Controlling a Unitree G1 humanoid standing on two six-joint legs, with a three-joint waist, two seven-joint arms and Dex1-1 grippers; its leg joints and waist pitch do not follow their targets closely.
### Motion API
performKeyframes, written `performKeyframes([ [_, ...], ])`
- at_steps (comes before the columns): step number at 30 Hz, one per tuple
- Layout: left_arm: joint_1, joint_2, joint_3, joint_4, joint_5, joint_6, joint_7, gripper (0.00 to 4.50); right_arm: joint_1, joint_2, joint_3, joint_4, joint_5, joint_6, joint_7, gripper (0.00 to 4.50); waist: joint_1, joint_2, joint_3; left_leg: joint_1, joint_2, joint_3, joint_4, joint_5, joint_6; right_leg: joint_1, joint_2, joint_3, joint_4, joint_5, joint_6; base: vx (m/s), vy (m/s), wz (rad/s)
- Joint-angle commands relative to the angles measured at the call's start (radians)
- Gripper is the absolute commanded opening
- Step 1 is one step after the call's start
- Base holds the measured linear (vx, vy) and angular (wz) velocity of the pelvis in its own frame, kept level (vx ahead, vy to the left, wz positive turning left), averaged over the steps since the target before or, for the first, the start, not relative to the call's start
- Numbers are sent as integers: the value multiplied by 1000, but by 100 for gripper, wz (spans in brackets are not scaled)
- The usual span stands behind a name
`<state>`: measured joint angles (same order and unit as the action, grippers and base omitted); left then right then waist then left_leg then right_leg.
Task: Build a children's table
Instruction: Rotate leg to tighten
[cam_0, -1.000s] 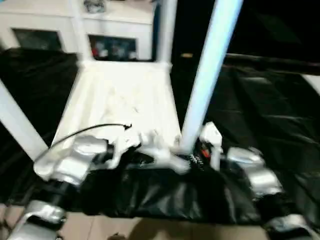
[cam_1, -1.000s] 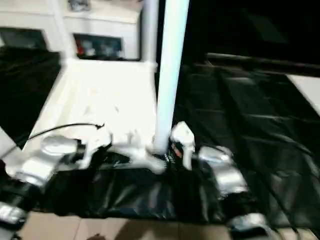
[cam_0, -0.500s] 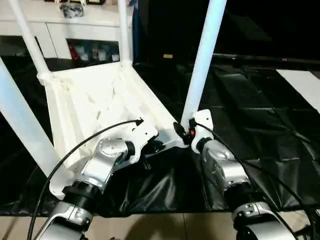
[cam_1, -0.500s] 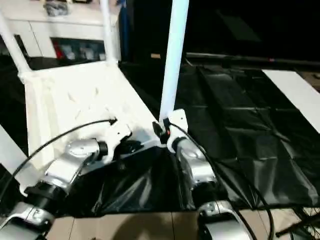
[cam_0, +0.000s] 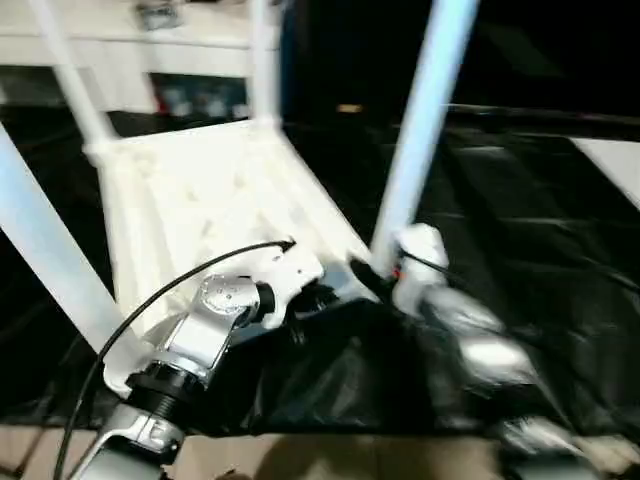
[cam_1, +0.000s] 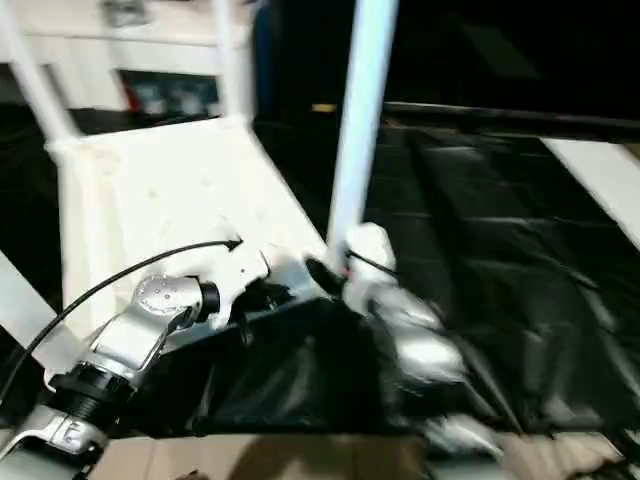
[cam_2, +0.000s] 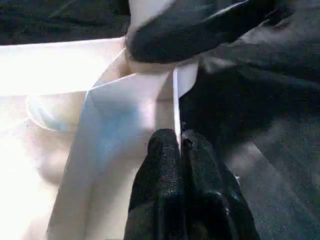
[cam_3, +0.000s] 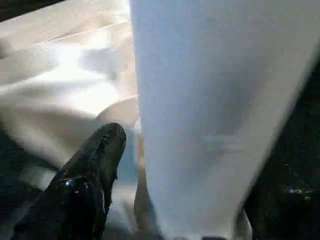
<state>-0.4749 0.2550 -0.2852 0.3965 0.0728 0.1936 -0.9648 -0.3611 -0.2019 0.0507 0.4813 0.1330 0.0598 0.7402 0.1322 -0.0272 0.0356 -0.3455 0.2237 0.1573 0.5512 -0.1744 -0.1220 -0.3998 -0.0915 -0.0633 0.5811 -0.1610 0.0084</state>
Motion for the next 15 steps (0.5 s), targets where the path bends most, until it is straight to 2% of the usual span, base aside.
performKeyframes([
  [1,-14,-11,-19,-24,-39,-53,-45,0,26,-14,51,-35,24,17,107,340,0,0,-55,1,2,19,-62,-270,57,40,-34,35,-60,-213,-178,57,-10,2],
  [2,-13,13,-22,-21,-43,-72,-84,0,59,-80,47,-86,45,19,185,340,5,0,-58,-8,1,20,-56,-205,64,47,-34,34,-49,-138,-194,57,-10,2],
  [3,-14,25,-23,-17,-43,-82,-101,0,74,-110,42,-110,56,26,220,340,12,1,-59,-7,-1,23,-50,-168,76,46,-31,33,-43,-83,-206,54,-6,2],
  [5,-20,55,-24,1,-44,-117,-144,0,110,-183,21,-168,93,51,303,340,19,4,-55,-8,-1,24,-46,-167,93,47,-30,34,-38,-57,-220,0,0,0],
  [7,-23,68,-21,9,-48,-129,-166,0,125,-215,6,-193,114,73,337,340,20,5,-56,-10,-2,22,-46,-168,95,51,-30,32,-35,-59,-222,0,0,0],
  [8,-24,87,-19,11,-68,-144,-219,0,146,-263,-30,-227,148,101,377,340,22,3,-57,-9,0,23,-46,-169,95,52,-31,32,-36,-65,-221,0,0,0],
  [10,-24,103,-19,12,-87,-160,-263,0,161,-300,-65,-248,178,121,397,340,24,4,-56,-9,1,23,-46,-168,95,53,-32,31,-35,-67,-225,0,0,0],
  [13,-17,122,-22,5,-113,-176,-320,0,173,-342,-127,-262,227,156,400,340,27,3,-52,-6,4,25,-48,-212,78,49,-36,30,-43,-163,-216,0,0,0],
  [15,-11,133,-26,3,-126,-189,-353,0,183,-360,-159,-279,256,178,395,340,30,4,-52,-4,6,26,-48,-225,70,46,-38,31,-45,-192,-210,0,0,0],
])
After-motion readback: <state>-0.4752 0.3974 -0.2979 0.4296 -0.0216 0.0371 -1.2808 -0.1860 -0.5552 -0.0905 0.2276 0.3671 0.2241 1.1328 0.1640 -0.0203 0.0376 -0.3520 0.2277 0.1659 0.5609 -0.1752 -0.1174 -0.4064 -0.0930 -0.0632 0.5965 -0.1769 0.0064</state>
